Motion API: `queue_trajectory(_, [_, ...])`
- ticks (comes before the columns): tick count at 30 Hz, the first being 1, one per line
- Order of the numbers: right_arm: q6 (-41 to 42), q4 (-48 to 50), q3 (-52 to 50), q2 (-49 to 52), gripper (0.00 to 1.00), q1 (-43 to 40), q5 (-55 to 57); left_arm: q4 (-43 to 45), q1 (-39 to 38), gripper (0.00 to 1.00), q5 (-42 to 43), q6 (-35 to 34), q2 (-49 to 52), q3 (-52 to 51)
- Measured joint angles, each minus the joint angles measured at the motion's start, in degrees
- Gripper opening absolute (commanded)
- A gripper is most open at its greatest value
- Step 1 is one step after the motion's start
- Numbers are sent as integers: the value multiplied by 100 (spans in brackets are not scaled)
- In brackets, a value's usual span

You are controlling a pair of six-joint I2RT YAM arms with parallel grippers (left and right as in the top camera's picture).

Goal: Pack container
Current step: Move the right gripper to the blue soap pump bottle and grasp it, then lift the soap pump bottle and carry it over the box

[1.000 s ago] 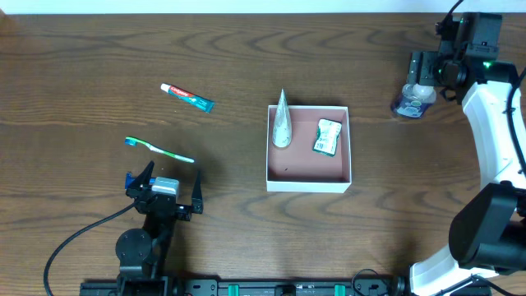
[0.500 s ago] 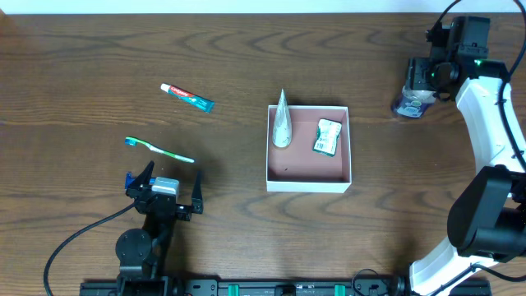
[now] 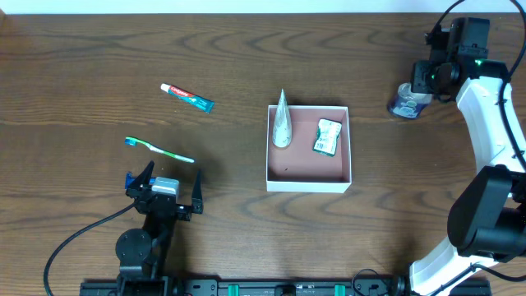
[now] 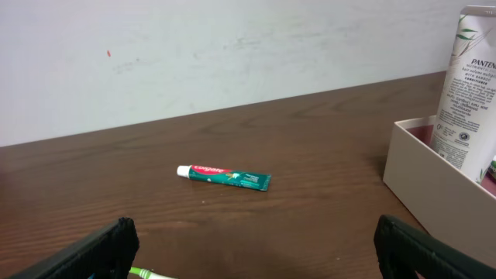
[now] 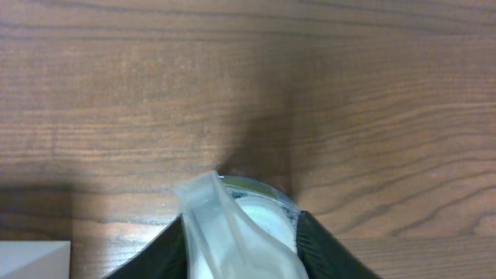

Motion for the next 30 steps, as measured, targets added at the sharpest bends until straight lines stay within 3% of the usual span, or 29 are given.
queue_trajectory(4, [66, -35, -2, 4, 16, 0, -76, 0, 0, 98, 0, 0, 0, 0])
queue_trajectory(8, [72, -59, -2, 4, 10, -9, -42, 0, 0, 98, 2, 0, 0, 2])
queue_trajectory(20, [142, -323, -2, -186, 9, -9, -262, 0, 0, 98, 2, 0, 0, 0])
queue_trajectory(30, [1169, -623, 68, -2033, 14, 422, -483, 0, 0, 98, 0, 0, 0, 0])
